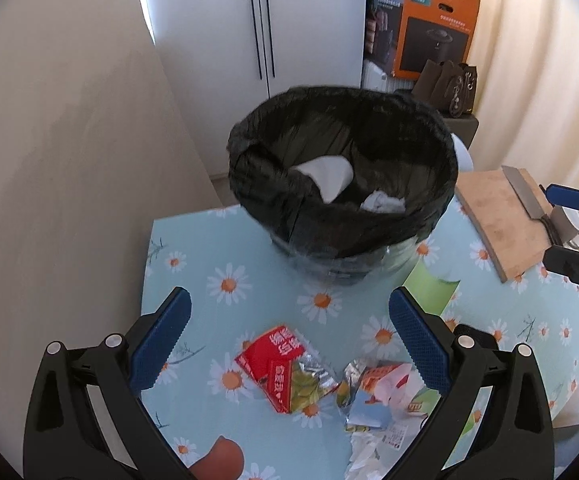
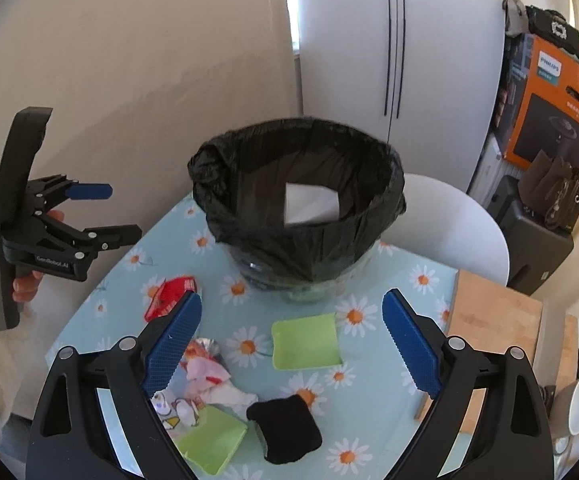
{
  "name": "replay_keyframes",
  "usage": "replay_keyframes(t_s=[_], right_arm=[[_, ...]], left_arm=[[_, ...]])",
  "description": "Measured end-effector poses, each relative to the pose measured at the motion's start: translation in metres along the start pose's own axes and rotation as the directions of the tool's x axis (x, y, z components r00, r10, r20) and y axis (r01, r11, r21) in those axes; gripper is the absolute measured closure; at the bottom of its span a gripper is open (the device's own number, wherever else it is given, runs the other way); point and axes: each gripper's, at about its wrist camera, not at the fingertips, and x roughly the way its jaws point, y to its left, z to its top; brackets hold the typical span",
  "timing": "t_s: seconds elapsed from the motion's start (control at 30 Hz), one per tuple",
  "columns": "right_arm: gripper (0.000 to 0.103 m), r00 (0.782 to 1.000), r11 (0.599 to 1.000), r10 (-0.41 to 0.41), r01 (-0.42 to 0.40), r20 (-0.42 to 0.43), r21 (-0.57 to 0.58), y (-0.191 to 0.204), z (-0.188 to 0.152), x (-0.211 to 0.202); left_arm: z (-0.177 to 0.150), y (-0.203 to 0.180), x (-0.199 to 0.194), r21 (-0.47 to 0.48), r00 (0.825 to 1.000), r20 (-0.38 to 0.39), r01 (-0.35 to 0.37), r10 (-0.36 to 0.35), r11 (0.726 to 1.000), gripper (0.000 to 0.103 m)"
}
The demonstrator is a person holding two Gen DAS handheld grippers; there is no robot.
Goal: Collect trash
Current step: 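Grasp the red snack wrapper with the left tool while the right tool grasps the green tray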
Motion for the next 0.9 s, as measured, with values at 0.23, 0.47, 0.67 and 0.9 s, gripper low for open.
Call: replay_keyframes(t_s=[0.23, 0.47, 0.67, 0.9], right_arm=[[0.015, 0.999, 1.000, 0.012, -0.011, -0.040, 0.015, -0.002, -0.011, 0.013], [0.015, 0.994, 0.999, 0.022, -0.017, -0.103, 0.046, -0.007, -0.027, 0.043], [0.015, 0.987, 0.999, 0.019, -0.013, -0.158, 0.042, -0.009, -0.041, 0.073], [0.015, 0.972, 0.999, 0.033, -0.028, -0.231, 0.027, -0.009, -0.053, 0.105]], left_arm=[[-0.014, 0.009, 0.015, -0.020, 0.999, -0.049, -0.006, 0.005, 1.000, 0.006], [-0.030, 0.020, 0.038, -0.054, 0.994, -0.106, -0.018, 0.012, 0.998, 0.006], [-0.044, 0.033, 0.060, -0.103, 0.988, -0.156, -0.022, 0.005, 0.994, 0.006], [-0.057, 0.043, 0.087, -0.145, 0.977, -0.211, -0.003, -0.028, 0.989, 0.006]])
